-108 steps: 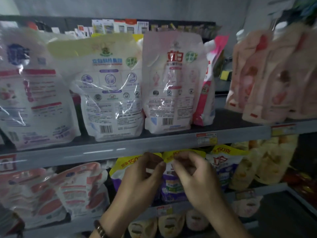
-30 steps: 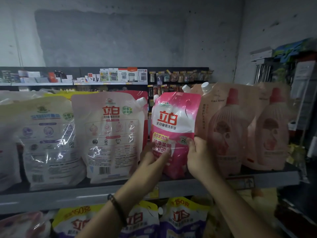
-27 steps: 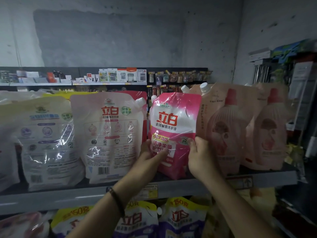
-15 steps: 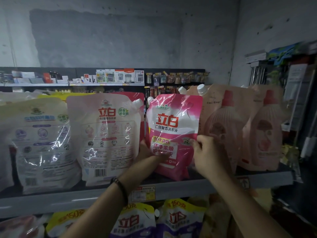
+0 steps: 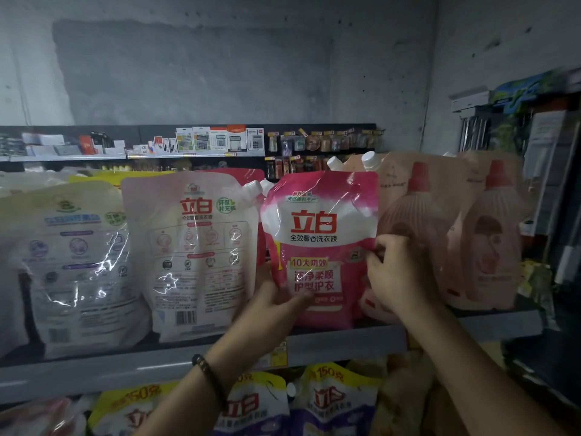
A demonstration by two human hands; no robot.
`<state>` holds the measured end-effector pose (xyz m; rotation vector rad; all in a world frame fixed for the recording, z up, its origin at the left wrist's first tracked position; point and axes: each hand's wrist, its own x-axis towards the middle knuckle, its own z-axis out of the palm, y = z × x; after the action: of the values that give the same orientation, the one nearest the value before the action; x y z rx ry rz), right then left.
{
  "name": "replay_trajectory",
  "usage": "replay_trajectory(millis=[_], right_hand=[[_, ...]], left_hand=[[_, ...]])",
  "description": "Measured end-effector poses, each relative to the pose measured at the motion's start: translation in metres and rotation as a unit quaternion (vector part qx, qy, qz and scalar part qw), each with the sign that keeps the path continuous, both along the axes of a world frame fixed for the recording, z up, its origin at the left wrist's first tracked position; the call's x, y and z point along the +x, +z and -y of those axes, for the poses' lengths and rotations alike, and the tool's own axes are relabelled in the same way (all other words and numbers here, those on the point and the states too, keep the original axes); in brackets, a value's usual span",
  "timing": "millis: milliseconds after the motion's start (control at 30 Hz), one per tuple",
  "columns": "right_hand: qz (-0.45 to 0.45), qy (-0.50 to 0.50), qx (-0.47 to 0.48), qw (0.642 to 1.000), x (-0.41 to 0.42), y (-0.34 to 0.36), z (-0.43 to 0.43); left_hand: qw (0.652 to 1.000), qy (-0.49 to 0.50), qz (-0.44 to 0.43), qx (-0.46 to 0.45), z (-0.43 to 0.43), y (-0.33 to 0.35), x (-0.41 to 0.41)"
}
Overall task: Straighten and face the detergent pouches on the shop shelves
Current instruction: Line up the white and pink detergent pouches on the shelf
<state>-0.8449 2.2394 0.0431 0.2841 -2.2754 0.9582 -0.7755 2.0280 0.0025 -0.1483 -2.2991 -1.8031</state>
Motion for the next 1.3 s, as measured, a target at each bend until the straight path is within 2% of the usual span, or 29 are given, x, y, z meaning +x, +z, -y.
replay_trajectory(millis=[233,333,433,633,900,1067,1300], right_hand=[[0.008,-0.033,0.052,0.998,0.001,0.004,-0.005],[0.001,-0.048,0.069,0.996,-0.001,0.006,-0.006],[0.006,-0.042,0.059,0.997,-0.004,0.007,-0.002],[0.022,-0.031,0.053,0.998,-0.008,0.007,0.003],[0.010,-0.041,0.052,0.998,0.002,0.004,-0.003],[-0.049,0.008,0.017,0.999,0.016,-0.002,0.009],[0.003,0.157,-0.057,0.986,0.047,0.001,0.047]], left_hand=[[0.997,0.046,-0.050,-0.025,0.011,-0.006,0.001],[0.992,0.072,-0.073,-0.079,0.015,-0.004,0.003],[0.979,0.126,-0.073,-0.143,0.020,-0.002,0.003],[0.954,0.199,-0.107,-0.196,0.021,-0.001,0.003],[0.940,0.236,-0.125,-0.213,0.021,0.000,0.006],[0.945,0.240,-0.114,-0.188,0.028,0.003,0.010],[0.948,0.244,-0.138,-0.153,0.042,0.003,0.023]])
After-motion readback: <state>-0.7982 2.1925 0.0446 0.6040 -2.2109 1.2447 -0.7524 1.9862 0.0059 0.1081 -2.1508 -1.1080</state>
